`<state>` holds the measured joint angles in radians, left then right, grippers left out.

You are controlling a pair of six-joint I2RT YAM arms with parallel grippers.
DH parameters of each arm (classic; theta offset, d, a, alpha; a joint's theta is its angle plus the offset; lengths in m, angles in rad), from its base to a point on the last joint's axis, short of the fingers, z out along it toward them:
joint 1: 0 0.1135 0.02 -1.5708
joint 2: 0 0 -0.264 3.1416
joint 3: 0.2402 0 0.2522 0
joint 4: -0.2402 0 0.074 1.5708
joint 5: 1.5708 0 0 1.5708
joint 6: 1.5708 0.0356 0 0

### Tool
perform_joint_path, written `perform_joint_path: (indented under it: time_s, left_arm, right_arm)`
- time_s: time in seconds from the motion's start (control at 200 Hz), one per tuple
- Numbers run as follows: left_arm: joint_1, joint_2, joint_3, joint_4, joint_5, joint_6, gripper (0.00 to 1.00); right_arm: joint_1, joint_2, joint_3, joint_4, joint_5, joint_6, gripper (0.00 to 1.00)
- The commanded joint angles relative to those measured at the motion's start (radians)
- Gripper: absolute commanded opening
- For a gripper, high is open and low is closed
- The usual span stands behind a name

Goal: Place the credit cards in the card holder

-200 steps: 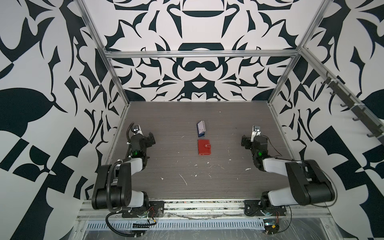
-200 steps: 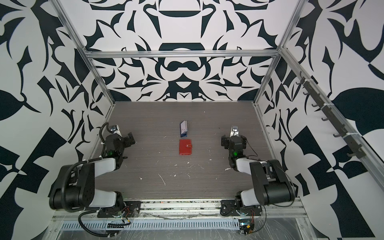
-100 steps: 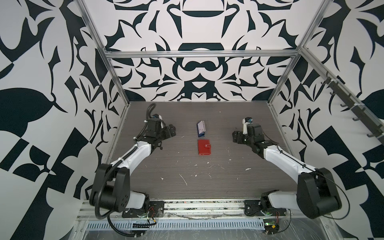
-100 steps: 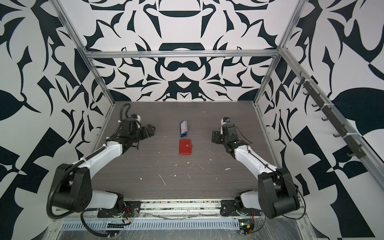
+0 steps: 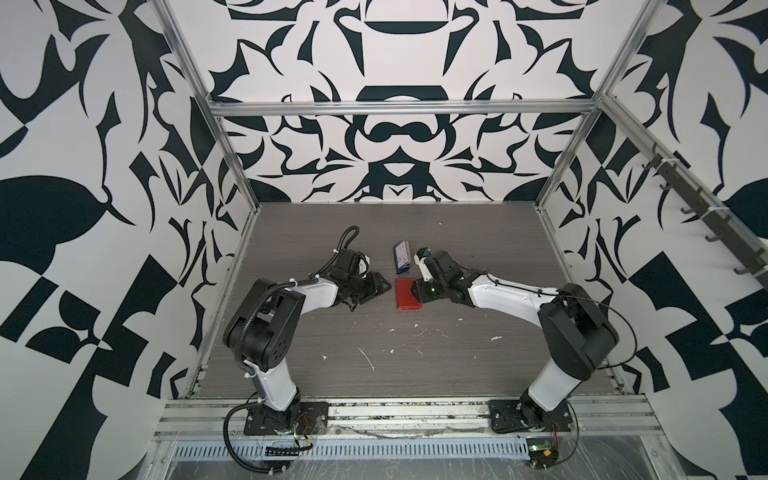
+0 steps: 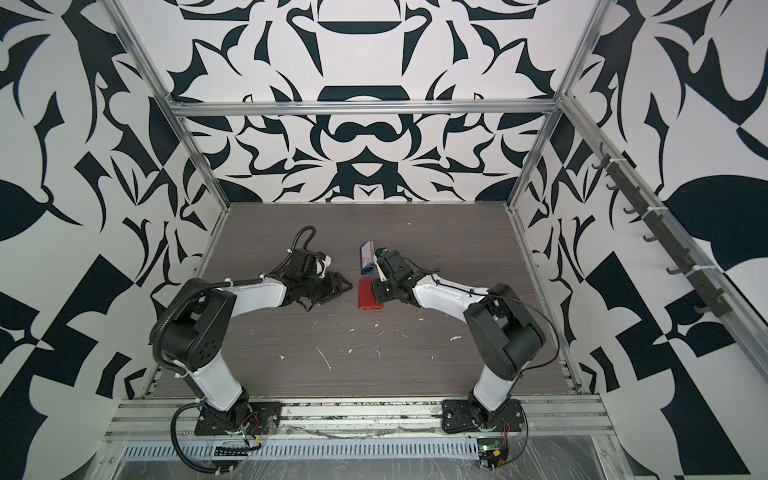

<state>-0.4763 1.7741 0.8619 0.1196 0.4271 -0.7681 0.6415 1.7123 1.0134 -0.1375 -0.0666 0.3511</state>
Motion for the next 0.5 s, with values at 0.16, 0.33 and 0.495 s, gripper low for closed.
perform_joint_path:
  time_s: [0.16,0.33,0.495]
  left_arm:
    - [-0.025,0.081,0.052,0.034,0.067,-0.051,0.53]
    - [-0.036,0.115,0.073,0.029,0.08,-0.053,0.49]
    - [-0.039,0.145,0.088,0.026,0.09,-0.052,0.46]
  right_arm:
    - [0.015,0.054,0.063,-0.008,0.004,0.022,0.41]
    - [0.017,0.086,0.066,-0.005,0.02,0.029,0.41]
    - [0.023,0.11,0.062,-0.003,0.046,0.047,0.41]
